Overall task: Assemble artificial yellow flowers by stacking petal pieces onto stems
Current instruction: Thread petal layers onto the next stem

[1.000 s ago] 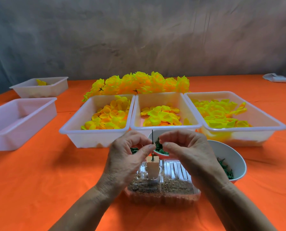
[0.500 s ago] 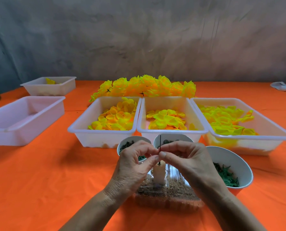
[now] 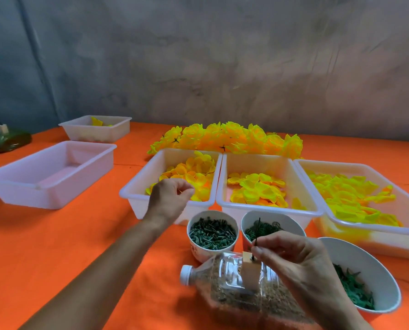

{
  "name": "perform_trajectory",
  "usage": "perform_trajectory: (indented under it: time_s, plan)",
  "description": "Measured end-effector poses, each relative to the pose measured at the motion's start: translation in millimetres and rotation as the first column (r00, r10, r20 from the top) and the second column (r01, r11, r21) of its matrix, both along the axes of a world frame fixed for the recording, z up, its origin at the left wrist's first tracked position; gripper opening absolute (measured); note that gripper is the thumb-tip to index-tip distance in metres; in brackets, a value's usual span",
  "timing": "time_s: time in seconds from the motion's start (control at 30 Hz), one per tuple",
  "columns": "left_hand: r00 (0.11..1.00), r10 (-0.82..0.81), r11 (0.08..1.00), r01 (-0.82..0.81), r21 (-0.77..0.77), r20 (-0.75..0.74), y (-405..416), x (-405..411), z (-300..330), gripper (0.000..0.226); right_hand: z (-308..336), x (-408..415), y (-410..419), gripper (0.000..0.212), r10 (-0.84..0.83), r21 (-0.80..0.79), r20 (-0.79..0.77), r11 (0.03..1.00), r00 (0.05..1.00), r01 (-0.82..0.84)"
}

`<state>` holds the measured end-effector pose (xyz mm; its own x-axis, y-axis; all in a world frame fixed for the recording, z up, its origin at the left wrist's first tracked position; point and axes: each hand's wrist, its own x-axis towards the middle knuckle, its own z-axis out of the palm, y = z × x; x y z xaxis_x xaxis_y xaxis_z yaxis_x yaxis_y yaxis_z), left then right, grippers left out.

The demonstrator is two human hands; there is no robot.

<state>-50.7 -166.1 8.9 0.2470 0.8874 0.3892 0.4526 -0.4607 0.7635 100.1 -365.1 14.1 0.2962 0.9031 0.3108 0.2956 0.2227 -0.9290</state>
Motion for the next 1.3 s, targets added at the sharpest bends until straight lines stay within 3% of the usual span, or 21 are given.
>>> perform_trajectory:
  time_s: [0.1, 0.3, 0.43, 0.5, 0.6, 0.67, 0.73, 0.8, 0.87, 1.13, 1.3]
  plan:
    - [0.957, 0.121, 0.992, -0.123, 0.01, -0.262, 47, 0, 3, 0.014, 3, 0, 1, 0.025, 0.009, -0.019, 0.005, 1.0, 1.0, -0.008]
    - [0.768, 0.078, 0.972, -0.2, -0.123, -0.636, 85, 27, -6, 0.046, 4, 5, 5, 0.021, -0.02, -0.092, -0.032, 0.996, 0.999, 0.017]
    - [0.653, 0.097, 0.947, -0.292, -0.131, -0.751, 94, 43, -9, 0.047, 4, 7, 6, 0.021, -0.02, -0.111, -0.013, 0.994, 1.0, 0.018]
    - [0.655, 0.112, 0.938, -0.317, -0.138, -0.747, 95, 46, -7, 0.042, 3, 8, 7, 0.02, -0.023, -0.119, -0.017, 0.993, 1.0, 0.021]
    - [0.786, 0.101, 0.941, -0.275, -0.198, -0.61, 95, 42, -2, 0.033, -1, 10, 6, 0.021, -0.032, -0.123, -0.021, 0.992, 0.999, 0.029]
    - [0.922, 0.073, 0.941, -0.19, -0.28, -0.38, 93, 36, 3, 0.025, 0, 9, 5, 0.018, -0.017, -0.128, -0.06, 0.992, 0.998, 0.009]
    - [0.994, 0.038, 0.929, -0.073, -0.363, -0.102, 84, 30, 9, 0.021, 2, 8, 4, 0.015, 0.01, -0.126, -0.143, 0.992, 0.99, -0.028]
    - [0.994, -0.01, 0.905, 0.054, -0.421, 0.105, 70, 25, 18, 0.017, 3, 8, 4, 0.013, 0.014, -0.124, -0.188, 0.992, 0.982, -0.038]
    - [0.977, -0.041, 0.889, 0.132, -0.438, 0.211, 56, 22, 27, 0.013, 3, 7, 3, 0.013, 0.018, -0.125, -0.192, 0.991, 0.981, -0.042]
    - [0.891, -0.121, 0.79, 0.354, -0.501, 0.438, 5, 31, 49, 0.025, 9, 8, -1, 0.015, 0.047, -0.155, -0.101, 0.986, 0.994, -0.062]
    - [0.8, -0.189, 0.667, 0.53, -0.524, 0.569, -27, 29, 62, 0.018, 15, 14, -5, 0.025, 0.005, -0.134, -0.135, 0.991, 0.991, -0.023]
